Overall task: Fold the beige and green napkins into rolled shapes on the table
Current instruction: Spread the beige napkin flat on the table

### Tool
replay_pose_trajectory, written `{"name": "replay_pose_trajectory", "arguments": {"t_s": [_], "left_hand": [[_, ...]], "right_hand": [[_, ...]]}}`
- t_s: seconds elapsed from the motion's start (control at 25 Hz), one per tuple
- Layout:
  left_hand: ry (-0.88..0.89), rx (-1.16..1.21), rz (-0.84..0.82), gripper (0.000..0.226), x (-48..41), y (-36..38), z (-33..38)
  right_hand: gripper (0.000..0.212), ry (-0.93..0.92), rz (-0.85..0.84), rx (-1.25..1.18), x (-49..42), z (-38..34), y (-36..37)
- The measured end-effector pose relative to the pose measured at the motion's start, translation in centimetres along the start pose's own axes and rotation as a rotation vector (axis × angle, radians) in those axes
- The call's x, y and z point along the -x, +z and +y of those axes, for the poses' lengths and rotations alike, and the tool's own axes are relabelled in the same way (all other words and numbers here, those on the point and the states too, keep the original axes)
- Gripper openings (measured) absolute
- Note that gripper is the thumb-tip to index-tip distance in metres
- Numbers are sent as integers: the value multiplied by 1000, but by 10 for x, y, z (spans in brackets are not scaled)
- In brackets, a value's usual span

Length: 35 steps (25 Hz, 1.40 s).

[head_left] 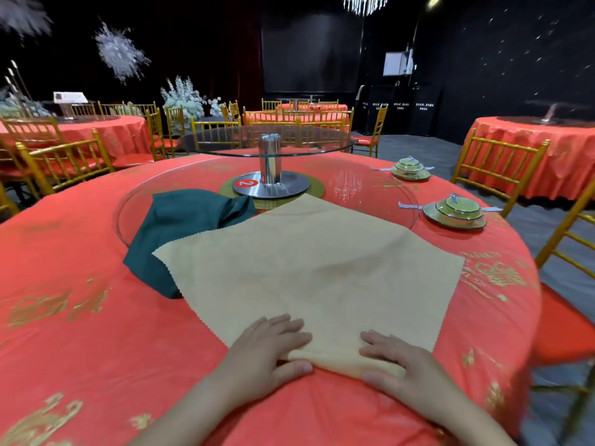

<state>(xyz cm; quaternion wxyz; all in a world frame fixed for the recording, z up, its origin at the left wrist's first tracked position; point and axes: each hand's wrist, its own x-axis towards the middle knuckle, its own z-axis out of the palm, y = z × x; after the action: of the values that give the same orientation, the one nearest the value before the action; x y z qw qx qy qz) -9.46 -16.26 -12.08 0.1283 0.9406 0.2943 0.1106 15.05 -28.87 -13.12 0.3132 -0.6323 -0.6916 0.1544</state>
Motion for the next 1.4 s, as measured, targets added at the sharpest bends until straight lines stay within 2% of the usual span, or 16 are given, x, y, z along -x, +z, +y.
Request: {"name": "replay_pose_trajectory", "arguments": {"t_s": [0.12, 0.32, 0.4, 0.48, 0.6, 0.68, 0.76, 0.8, 0.92, 1.0, 1.08, 1.12, 1.2, 1.24, 1.28, 1.4], "left_hand": [[23, -6, 76, 85, 0, 1, -2], [22, 34, 118, 82, 0, -4, -1], [46, 66, 180, 70, 0, 0, -2], [64, 96, 274, 51, -1, 3, -4], [22, 97, 325, 38, 0, 5, -6], [14, 76, 381, 25, 1, 7, -6], [38, 68, 438, 16, 1, 8, -7], [56, 66, 455, 14, 2, 7, -7], [49, 74, 474, 14, 6, 5, -7], [22, 95, 465, 26, 8, -1, -4], [-65, 159, 346, 45, 5, -14, 5], [-119, 176, 267, 46, 1, -22, 9], [-233, 121, 156, 33, -8, -31, 14], [-302, 83, 142, 31, -11, -35, 16], [-364, 47, 154, 32, -13, -37, 15], [-448, 27, 209, 26, -13, -40, 9]], "right_hand": [[64, 38, -19, -37, 0, -5, -4], [68, 63, -7, -84, -2, -9, -10], [50, 89, -17, -130, -1, -10, -10], [17, 137, -13, -185, -1, -8, -9], [12, 195, 14, -240, -2, -4, -8], [19, 205, 22, -261, -2, -5, -9], [6, 231, 17, -290, -1, -10, -10], [8, 229, 21, -305, -1, -13, -12], [34, 237, 112, -350, -2, -18, -16], [46, 221, 178, -365, -2, -19, -19], [39, 253, 226, -310, -6, -18, -24], [32, 286, 244, -265, -9, -16, -27], [19, 330, 268, -169, -13, -14, -32], [8, 327, 261, -140, -15, -13, -34], [8, 303, 235, -153, -15, -15, -37], [64, 175, 34, -180, -7, -17, -39]]}}
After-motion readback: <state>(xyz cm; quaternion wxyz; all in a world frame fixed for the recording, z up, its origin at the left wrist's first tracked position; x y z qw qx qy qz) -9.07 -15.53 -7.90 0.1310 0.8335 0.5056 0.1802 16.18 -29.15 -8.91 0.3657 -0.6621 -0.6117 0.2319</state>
